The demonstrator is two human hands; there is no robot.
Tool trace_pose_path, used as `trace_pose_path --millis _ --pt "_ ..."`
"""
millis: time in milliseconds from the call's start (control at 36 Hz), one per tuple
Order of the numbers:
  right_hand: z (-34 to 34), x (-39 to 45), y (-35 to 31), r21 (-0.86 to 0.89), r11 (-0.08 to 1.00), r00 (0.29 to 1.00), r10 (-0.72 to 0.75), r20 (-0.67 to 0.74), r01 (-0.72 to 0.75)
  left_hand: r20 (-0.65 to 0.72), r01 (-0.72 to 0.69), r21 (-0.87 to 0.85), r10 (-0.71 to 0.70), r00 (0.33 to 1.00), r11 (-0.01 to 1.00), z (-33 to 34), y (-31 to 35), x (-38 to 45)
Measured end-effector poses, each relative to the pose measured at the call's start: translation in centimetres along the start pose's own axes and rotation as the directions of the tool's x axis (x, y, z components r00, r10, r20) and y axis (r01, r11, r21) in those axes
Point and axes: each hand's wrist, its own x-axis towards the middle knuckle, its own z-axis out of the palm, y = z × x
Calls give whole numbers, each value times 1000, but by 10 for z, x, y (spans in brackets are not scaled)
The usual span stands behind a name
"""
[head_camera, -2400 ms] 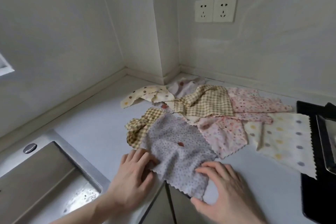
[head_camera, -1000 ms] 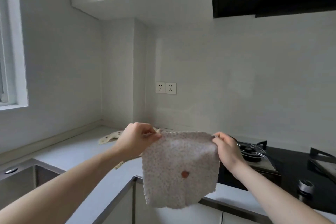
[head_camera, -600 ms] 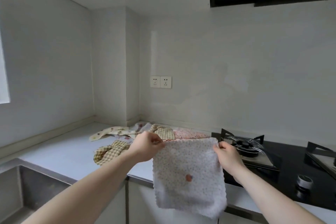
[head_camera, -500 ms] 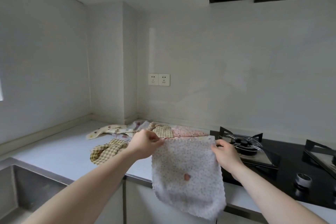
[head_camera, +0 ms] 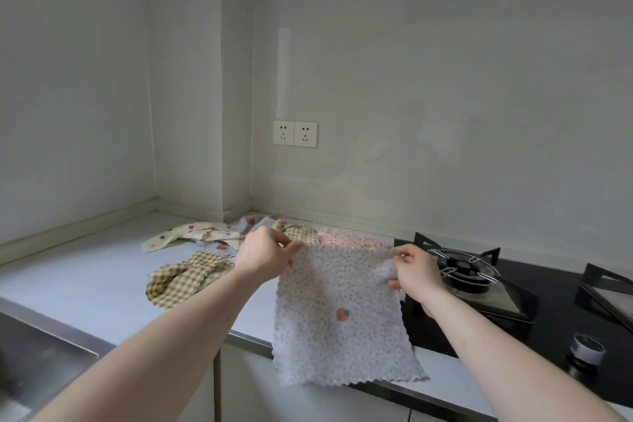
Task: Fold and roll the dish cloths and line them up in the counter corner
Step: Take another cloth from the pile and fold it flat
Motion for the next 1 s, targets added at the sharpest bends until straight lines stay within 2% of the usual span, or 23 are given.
trace_pose_path --millis 111,361,556,778,1000 --pt "2 7 4 4 1000 1000 -8 -8 8 -15 -38 -30 38 999 999 6 -3 4" --pt "-15 -4 11 -185 970 987 -153 37 157 -11 -182 -49 182 983 982 8 -20 -14" --pt "-34 -37 26 -346 884 945 -259 199 315 26 -301 65 300 954 951 3 -32 -51" --pt "-49 -70 42 -495 776 906 -232 353 391 234 -393 189 348 908 900 -1 -42 -86" --pt "-49 -86 62 -515 746 882 -206 425 422 444 -379 257 239 864 889 -6 -40 -100"
